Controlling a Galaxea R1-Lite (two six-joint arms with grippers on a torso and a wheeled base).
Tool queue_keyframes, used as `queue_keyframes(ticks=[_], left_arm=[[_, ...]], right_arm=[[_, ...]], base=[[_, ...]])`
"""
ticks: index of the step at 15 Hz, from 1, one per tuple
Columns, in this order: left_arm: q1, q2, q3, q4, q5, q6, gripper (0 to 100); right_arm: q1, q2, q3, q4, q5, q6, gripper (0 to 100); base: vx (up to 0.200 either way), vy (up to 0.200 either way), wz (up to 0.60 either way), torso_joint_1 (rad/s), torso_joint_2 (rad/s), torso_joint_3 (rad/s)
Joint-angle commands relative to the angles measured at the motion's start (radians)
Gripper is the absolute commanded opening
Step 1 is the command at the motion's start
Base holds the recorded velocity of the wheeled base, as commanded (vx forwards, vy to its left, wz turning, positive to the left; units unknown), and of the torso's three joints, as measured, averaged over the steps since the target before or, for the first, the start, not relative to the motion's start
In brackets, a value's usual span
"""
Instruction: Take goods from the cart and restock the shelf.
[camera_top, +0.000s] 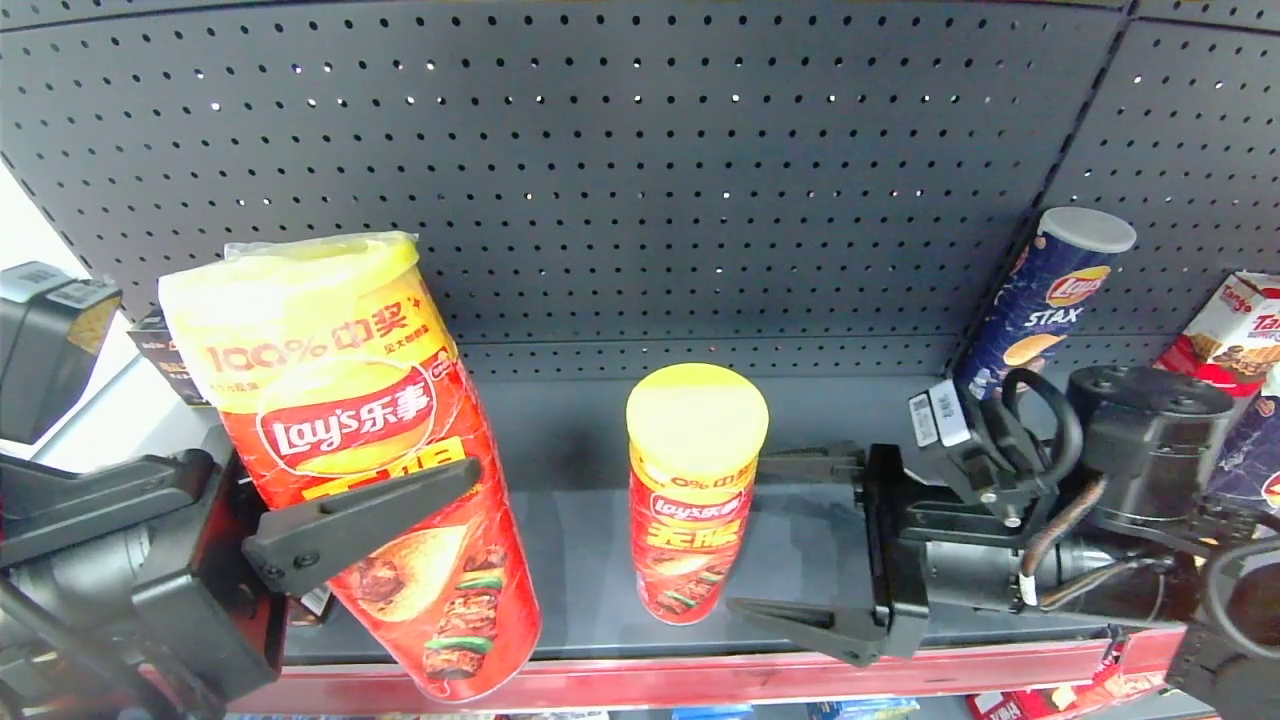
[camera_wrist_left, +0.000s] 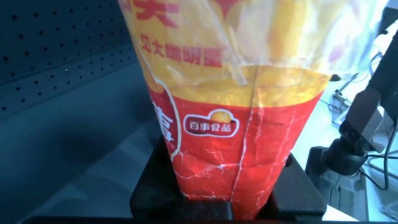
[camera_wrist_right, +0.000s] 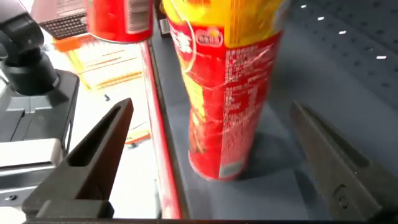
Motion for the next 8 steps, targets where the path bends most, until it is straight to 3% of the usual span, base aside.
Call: queue_keyframes(ticks=[1, 8], left_arm=[[-0.002, 0.0, -0.001, 0.0, 0.0, 0.001, 0], [-0.006, 0.0, -0.01, 0.001, 0.0, 0.005, 0]], right_arm=[[-0.022, -0.148, 0.061, 0.008, -0.031, -0.001, 100], [-0.232, -0.556, 0.351, 0.049, -0.161, 0.039, 100]], base=[[0.0, 0.0, 0.0, 0.0, 0.0, 0.0], [0.0, 0.0, 0.0, 0.0, 0.0, 0.0]])
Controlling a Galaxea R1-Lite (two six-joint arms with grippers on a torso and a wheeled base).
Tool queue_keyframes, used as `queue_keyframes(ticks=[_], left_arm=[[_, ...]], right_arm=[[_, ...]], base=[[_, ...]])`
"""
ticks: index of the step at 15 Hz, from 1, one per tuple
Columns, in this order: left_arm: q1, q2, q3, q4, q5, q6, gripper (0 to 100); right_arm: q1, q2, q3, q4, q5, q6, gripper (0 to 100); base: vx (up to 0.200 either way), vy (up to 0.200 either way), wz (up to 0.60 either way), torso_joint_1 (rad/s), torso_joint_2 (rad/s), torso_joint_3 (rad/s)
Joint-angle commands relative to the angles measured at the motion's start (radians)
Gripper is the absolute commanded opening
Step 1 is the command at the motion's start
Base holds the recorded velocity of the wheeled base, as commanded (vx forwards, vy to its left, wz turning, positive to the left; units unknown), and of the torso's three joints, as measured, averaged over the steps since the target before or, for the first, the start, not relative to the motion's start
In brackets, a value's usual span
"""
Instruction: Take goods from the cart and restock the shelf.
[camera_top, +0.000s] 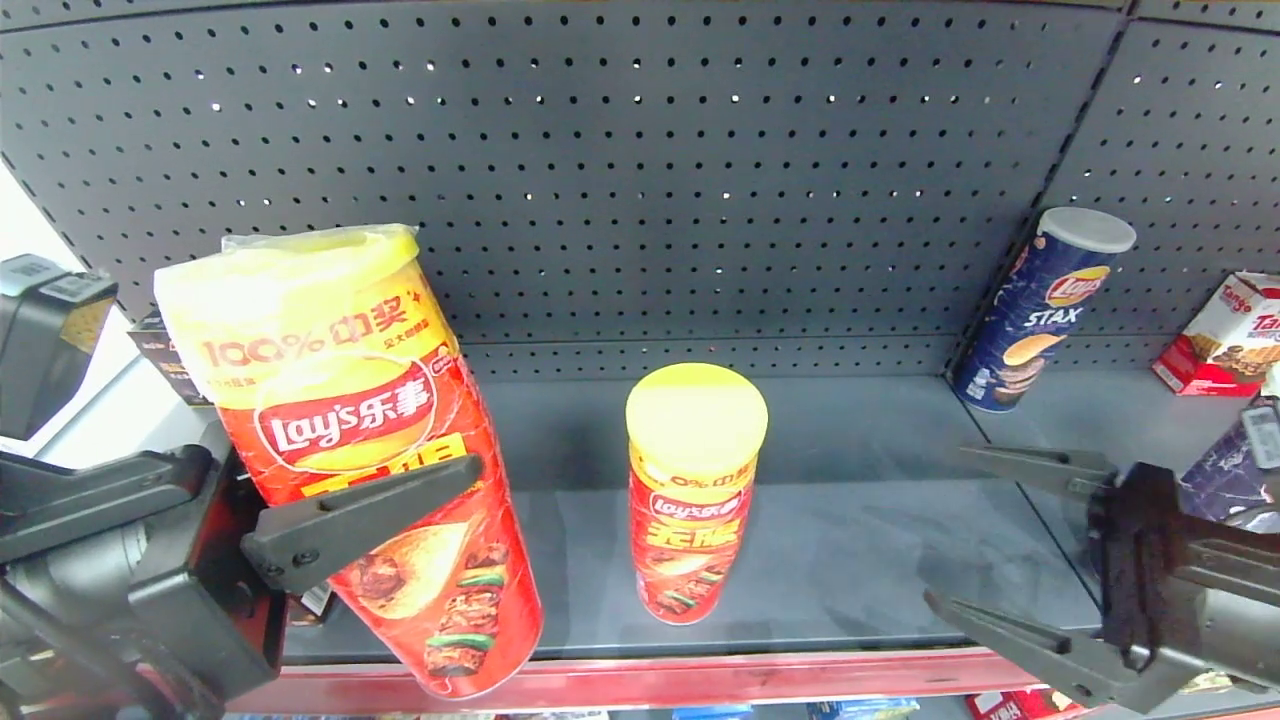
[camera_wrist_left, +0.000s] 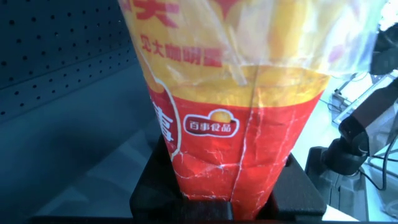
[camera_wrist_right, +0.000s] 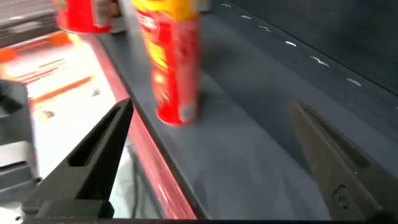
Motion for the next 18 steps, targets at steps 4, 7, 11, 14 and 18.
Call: queue_keyframes(ticks=[4, 7, 11, 14, 18], left_arm=[[-0.003, 0.0, -0.005, 0.003, 0.0, 0.016, 0], [-0.011, 0.0, -0.003, 0.006, 0.0, 0.016, 0], [-0.024, 0.002, -0.006, 0.008, 0.0, 0.016, 0], [-0.026, 0.004, -0.009, 0.008, 0.0, 0.017, 0], [-0.044, 0.007, -0.006, 0.008, 0.0, 0.019, 0]], right_arm=[[-0.111, -0.407, 0.173, 0.174, -0.172, 0.021, 100], [-0.111, -0.592, 0.236, 0.312, -0.291, 0.081, 100], [-0.134, -0.951, 0.309, 0.651, -0.523, 0.127, 100], [-0.16, -1.12, 0.297, 0.839, -0.537, 0.153, 100], [-0.173, -1.147, 0.3, 0.866, -0.564, 0.15, 100]], base=[[0.0, 0.0, 0.0, 0.0, 0.0, 0.0], [0.0, 0.0, 0.0, 0.0, 0.0, 0.0], [0.0, 0.0, 0.0, 0.0, 0.0, 0.0], [0.0, 0.0, 0.0, 0.0, 0.0, 0.0], [0.0, 0.0, 0.0, 0.0, 0.0, 0.0]])
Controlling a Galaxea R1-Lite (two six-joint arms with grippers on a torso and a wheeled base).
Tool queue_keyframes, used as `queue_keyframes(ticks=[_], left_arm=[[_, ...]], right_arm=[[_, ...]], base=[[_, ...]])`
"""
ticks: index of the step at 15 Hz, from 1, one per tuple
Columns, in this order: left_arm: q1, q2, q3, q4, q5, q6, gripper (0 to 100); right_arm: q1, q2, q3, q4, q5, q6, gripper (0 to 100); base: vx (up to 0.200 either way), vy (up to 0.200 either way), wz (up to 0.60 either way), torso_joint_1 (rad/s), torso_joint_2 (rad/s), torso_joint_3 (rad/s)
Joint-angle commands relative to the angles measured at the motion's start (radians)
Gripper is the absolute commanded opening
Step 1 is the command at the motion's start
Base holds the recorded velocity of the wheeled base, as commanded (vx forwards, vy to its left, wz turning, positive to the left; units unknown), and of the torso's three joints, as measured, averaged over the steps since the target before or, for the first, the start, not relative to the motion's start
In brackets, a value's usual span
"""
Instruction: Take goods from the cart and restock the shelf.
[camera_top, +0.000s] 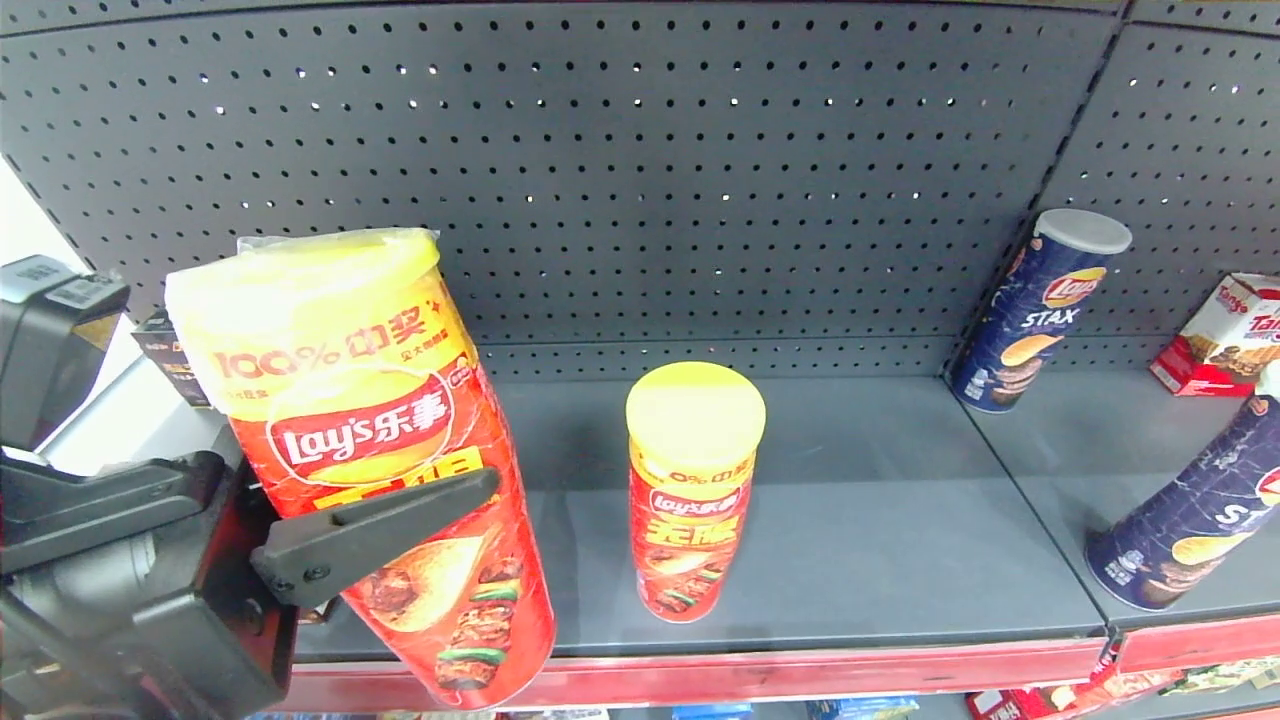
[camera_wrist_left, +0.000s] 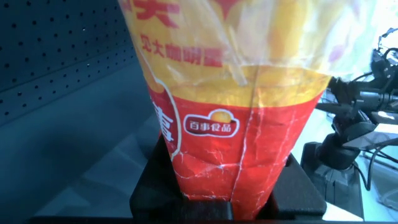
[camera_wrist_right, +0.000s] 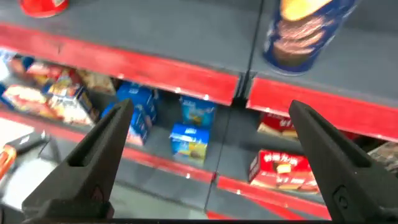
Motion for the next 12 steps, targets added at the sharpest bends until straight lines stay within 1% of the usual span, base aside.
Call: queue_keyframes(ticks=[1, 2, 3, 4, 5, 6, 7, 9, 11, 12], left_arm=[[-0.003, 0.001, 0.001, -0.001, 0.0, -0.002, 0], [-0.003, 0.002, 0.001, -0.001, 0.0, -0.002, 0], [-0.003, 0.002, 0.001, -0.001, 0.0, -0.002, 0], [-0.003, 0.004, 0.001, -0.001, 0.0, -0.002, 0], [-0.003, 0.004, 0.005, -0.001, 0.0, 0.0, 0], [-0.003, 0.001, 0.013, -0.002, -0.001, 0.001, 0], [-0.008, -0.002, 0.016, 0.001, 0.0, 0.01, 0], [-0.011, -0.004, 0.008, 0.004, 0.0, 0.009, 0], [0.018, -0.004, -0.001, -0.005, -0.004, 0.009, 0], [0.009, -0.004, 0.004, -0.007, -0.007, 0.01, 0]], right_arm=[[-0.012, -0.024, -0.003, 0.001, -0.025, -0.017, 100], [-0.024, -0.006, -0.003, 0.003, -0.051, -0.023, 100], [-0.091, 0.028, -0.003, 0.003, -0.128, -0.015, 100], [-0.097, 0.028, -0.003, 0.003, -0.129, -0.015, 100], [-0.252, 0.018, -0.003, 0.001, -0.128, -0.017, 100], [-0.294, -0.014, -0.003, 0.003, -0.115, -0.014, 100], [-0.289, -0.041, -0.001, 0.001, -0.082, -0.011, 100], [-0.288, -0.107, 0.016, -0.036, 0.015, -0.011, 100], [-0.288, -0.107, 0.019, -0.045, 0.029, -0.011, 100], [-0.288, -0.107, 0.019, -0.043, 0.099, -0.011, 100]], base=[[0.0, 0.0, 0.0, 0.0, 0.0, 0.0], [0.0, 0.0, 0.0, 0.0, 0.0, 0.0], [0.0, 0.0, 0.0, 0.0, 0.0, 0.0], [0.0, 0.0, 0.0, 0.0, 0.0, 0.0], [0.0, 0.0, 0.0, 0.0, 0.0, 0.0], [0.0, 0.0, 0.0, 0.0, 0.0, 0.0], [0.0, 0.0, 0.0, 0.0, 0.0, 0.0], [0.0, 0.0, 0.0, 0.0, 0.0, 0.0], [0.0, 0.0, 0.0, 0.0, 0.0, 0.0], [0.0, 0.0, 0.0, 0.0, 0.0, 0.0]])
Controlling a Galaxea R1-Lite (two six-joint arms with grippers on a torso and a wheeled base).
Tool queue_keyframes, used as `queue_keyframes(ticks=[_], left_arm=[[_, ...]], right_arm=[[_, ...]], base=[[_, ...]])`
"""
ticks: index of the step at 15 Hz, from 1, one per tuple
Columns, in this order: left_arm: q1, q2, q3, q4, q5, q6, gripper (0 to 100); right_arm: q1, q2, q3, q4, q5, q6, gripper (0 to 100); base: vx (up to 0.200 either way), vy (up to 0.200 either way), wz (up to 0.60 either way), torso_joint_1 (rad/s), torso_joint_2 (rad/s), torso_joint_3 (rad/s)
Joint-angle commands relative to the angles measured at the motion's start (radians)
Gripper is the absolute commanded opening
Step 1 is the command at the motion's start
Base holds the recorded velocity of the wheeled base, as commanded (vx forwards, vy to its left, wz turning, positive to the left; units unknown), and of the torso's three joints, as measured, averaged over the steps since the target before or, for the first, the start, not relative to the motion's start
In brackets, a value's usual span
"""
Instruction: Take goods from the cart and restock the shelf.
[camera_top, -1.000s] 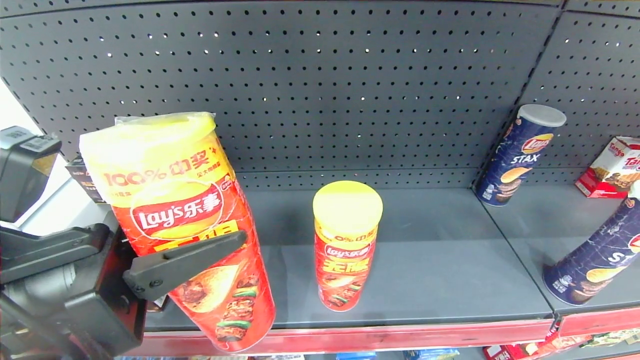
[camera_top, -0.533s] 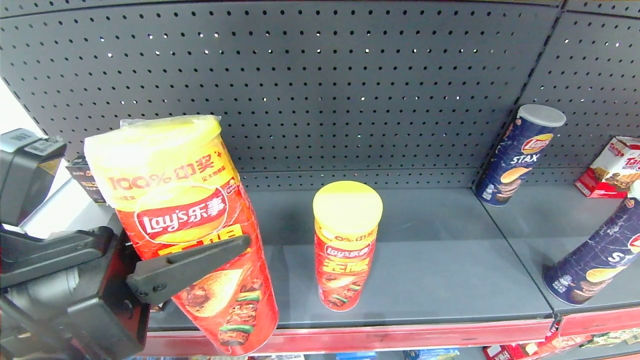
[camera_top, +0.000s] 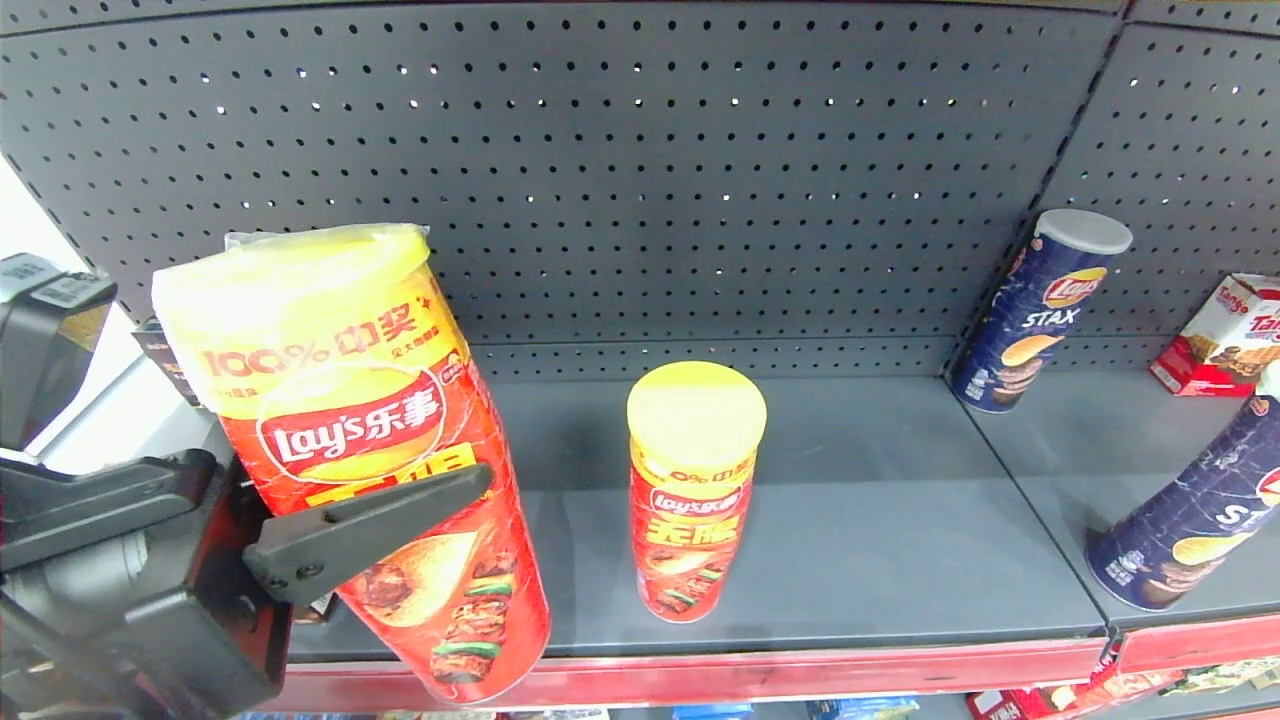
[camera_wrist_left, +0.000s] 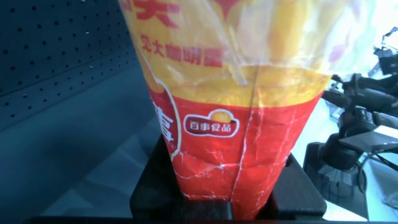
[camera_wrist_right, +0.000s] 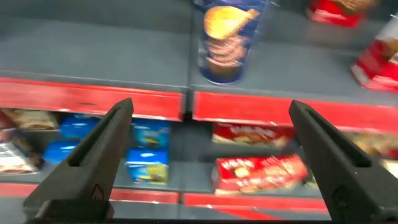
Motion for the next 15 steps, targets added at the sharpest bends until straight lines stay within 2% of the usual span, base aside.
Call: queue_keyframes(ticks=[1, 2, 3, 5, 7, 9, 10, 11, 12, 13, 14, 15], left_arm=[[-0.01, 0.003, 0.005, 0.002, -0.002, 0.0, 0], [-0.019, 0.009, 0.007, 0.003, -0.002, 0.001, 0], [-0.028, 0.017, -0.001, 0.003, -0.002, 0.001, 0], [-0.035, 0.031, -0.001, 0.003, -0.002, 0.001, 0], [-0.068, 0.043, -0.019, 0.006, -0.002, 0.001, 0], [-0.082, 0.067, -0.047, 0.01, -0.002, 0.017, 0], [-0.074, 0.089, -0.073, 0.011, -0.008, 0.03, 0], [-0.068, 0.092, -0.091, 0.011, -0.025, 0.03, 0], [-0.039, 0.093, -0.104, 0.014, -0.041, 0.03, 0], [0.016, 0.113, -0.108, 0.025, -0.075, 0.034, 0], [0.045, 0.144, -0.11, 0.023, -0.081, 0.055, 0], [0.068, 0.181, -0.125, 0.023, -0.084, 0.096, 0]], right_arm=[[0.0, -0.015, 0.003, 0.009, 0.083, 0.015, 100], [-0.001, -0.015, 0.005, 0.033, 0.009, 0.052, 100], [-0.001, -0.015, 0.002, 0.076, -0.112, 0.088, 100], [-0.001, -0.015, 0.003, 0.068, -0.118, 0.101, 100], [-0.001, -0.015, 0.003, 0.068, -0.115, 0.098, 100], [-0.001, -0.015, 0.003, 0.068, -0.115, 0.098, 100], [-0.001, -0.015, 0.003, 0.068, -0.115, 0.099, 100], [-0.001, -0.015, 0.003, 0.068, -0.113, 0.099, 100], [-0.001, -0.015, 0.003, 0.068, -0.113, 0.099, 100], [-0.001, -0.015, 0.003, 0.068, -0.113, 0.099, 100], [-0.001, -0.015, 0.003, 0.068, -0.115, 0.099, 100], [-0.001, -0.015, 0.003, 0.068, -0.115, 0.099, 100]], base=[[0.0, 0.0, 0.0, 0.0, 0.0, 0.0], [0.0, 0.0, 0.0, 0.0, 0.0, 0.0], [0.0, 0.0, 0.0, 0.0, 0.0, 0.0], [0.0, 0.0, 0.0, 0.0, 0.0, 0.0], [0.0, 0.0, 0.0, 0.0, 0.0, 0.0], [0.0, 0.0, 0.0, 0.0, 0.0, 0.0], [0.0, 0.0, 0.0, 0.0, 0.0, 0.0], [0.0, 0.0, 0.0, 0.0, 0.0, 0.0], [0.0, 0.0, 0.0, 0.0, 0.0, 0.0], [0.0, 0.0, 0.0, 0.0, 0.0, 0.0], [0.0, 0.0, 0.0, 0.0, 0.0, 0.0], [0.0, 0.0, 0.0, 0.0, 0.0, 0.0]])
